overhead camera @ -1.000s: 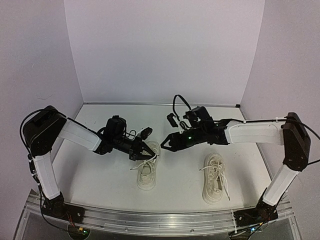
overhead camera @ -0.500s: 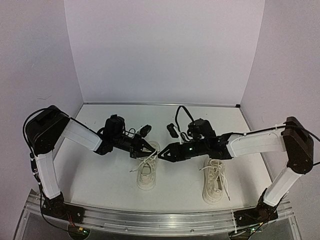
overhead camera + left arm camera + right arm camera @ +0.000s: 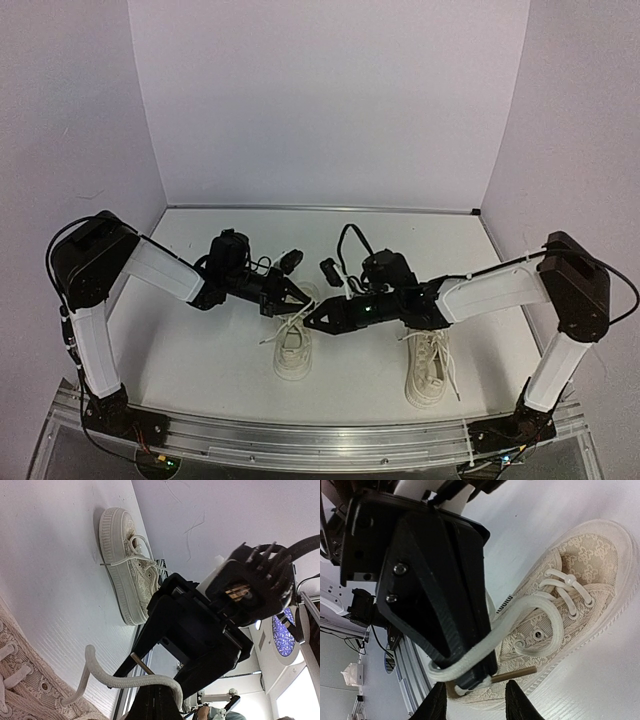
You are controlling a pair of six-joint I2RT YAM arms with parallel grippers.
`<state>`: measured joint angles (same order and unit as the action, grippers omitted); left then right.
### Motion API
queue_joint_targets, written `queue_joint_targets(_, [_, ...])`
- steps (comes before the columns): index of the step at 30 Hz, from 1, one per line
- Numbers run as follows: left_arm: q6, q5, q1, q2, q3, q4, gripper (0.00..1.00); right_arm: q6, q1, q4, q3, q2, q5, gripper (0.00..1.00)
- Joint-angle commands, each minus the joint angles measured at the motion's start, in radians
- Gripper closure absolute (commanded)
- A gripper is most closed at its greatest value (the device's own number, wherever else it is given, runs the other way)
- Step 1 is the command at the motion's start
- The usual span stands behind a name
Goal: Tie the shoes
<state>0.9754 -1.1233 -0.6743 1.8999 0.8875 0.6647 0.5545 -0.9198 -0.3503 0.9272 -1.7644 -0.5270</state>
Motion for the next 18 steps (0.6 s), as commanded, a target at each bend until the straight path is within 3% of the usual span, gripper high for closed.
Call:
queue_joint_targets(1, [0.007, -0.007, 0.002, -0.006, 0.007, 0.057, 1.0, -0.012, 0.0, -0.037, 0.053, -0.02, 0.011, 0.68])
queue_joint_targets(8, [0.006, -0.002, 0.003, -0.009, 0.002, 0.058, 1.0, -0.025, 0.0, -0.038, 0.083, -0.035, 0.004, 0.72])
queue_joint_targets(10, [0.007, -0.003, 0.002, -0.011, 0.001, 0.057, 1.0, -0.029, 0.0, -0.038, 0.087, -0.036, 0.001, 0.77])
queue_joint_targets(14, [0.002, 0.0, 0.007, -0.022, 0.001, 0.049, 1.0, -0.034, 0.0, -0.035, 0.082, -0.029, -0.002, 0.98])
queue_joint_targets(18, [-0.049, 0.055, 0.061, -0.075, -0.005, -0.05, 0.95, -0.033, 0.0, -0.02, 0.057, 0.002, 0.01, 1.0])
